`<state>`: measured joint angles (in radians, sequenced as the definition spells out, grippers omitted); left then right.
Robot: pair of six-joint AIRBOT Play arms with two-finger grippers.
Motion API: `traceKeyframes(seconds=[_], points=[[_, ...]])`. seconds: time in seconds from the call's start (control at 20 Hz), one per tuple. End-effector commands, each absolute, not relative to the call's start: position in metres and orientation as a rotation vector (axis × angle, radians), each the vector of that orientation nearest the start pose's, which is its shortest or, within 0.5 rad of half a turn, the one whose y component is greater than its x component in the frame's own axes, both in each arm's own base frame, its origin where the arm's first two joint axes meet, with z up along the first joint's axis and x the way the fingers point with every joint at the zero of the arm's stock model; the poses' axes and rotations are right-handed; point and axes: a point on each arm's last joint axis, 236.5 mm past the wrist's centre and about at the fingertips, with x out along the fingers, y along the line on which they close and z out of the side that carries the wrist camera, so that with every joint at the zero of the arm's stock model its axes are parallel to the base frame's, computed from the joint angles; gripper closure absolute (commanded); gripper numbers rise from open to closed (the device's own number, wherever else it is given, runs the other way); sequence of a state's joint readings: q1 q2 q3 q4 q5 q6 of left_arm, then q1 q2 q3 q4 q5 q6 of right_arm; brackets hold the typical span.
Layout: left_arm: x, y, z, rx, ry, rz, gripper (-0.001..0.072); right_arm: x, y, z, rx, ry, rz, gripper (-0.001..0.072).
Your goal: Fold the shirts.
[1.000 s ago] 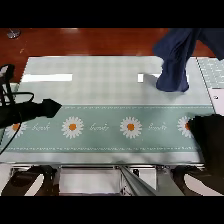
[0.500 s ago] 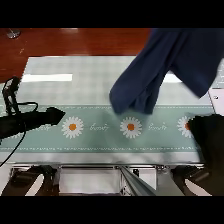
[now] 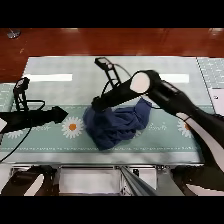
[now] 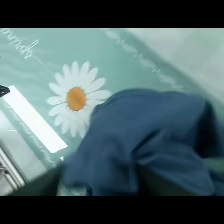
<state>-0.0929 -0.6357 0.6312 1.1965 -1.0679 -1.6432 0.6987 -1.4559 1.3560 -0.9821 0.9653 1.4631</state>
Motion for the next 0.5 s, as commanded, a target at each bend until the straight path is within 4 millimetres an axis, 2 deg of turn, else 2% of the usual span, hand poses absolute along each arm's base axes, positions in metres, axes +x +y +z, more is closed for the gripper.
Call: traceKeyframes(seconds=[0.0,0.05,0.1,0.15,0.25,0.35,0.4,0.45], points=[[0.255,-0.104,0.032,-0.369,1.106,-0.255,0.0004,0.295,0.396,0.035,0.190,1.263,0.958,0.0092],[0.252,-0.109,0.034,-0.389,1.112,-0.272,0.0004,0.307,0.371,0.046,0.178,1.270,0.935,0.0091],[0.250,-0.114,0.036,-0.398,1.119,-0.293,0.0004,0.324,0.333,0.059,0.165,1.266,0.885,0.0092],[0.246,-0.118,0.036,-0.398,1.132,-0.314,0.0004,0.342,0.286,0.071,0.150,1.251,0.803,0.0092],[0.240,-0.117,0.027,-0.365,1.182,-0.326,0.0004,0.363,0.180,0.082,0.110,1.239,0.577,0.0092],[0.235,-0.113,0.007,-0.345,1.269,-0.307,0.0004,0.357,0.087,0.074,0.175,1.239,0.356,0.0092],[0.236,-0.118,0.000,-0.344,1.298,-0.335,0.0004,0.345,0.054,0.061,0.245,1.252,0.270,0.0094],[0.240,-0.131,-0.006,-0.374,1.318,-0.385,0.0004,0.330,0.031,0.044,0.331,1.260,0.197,0.0095]])
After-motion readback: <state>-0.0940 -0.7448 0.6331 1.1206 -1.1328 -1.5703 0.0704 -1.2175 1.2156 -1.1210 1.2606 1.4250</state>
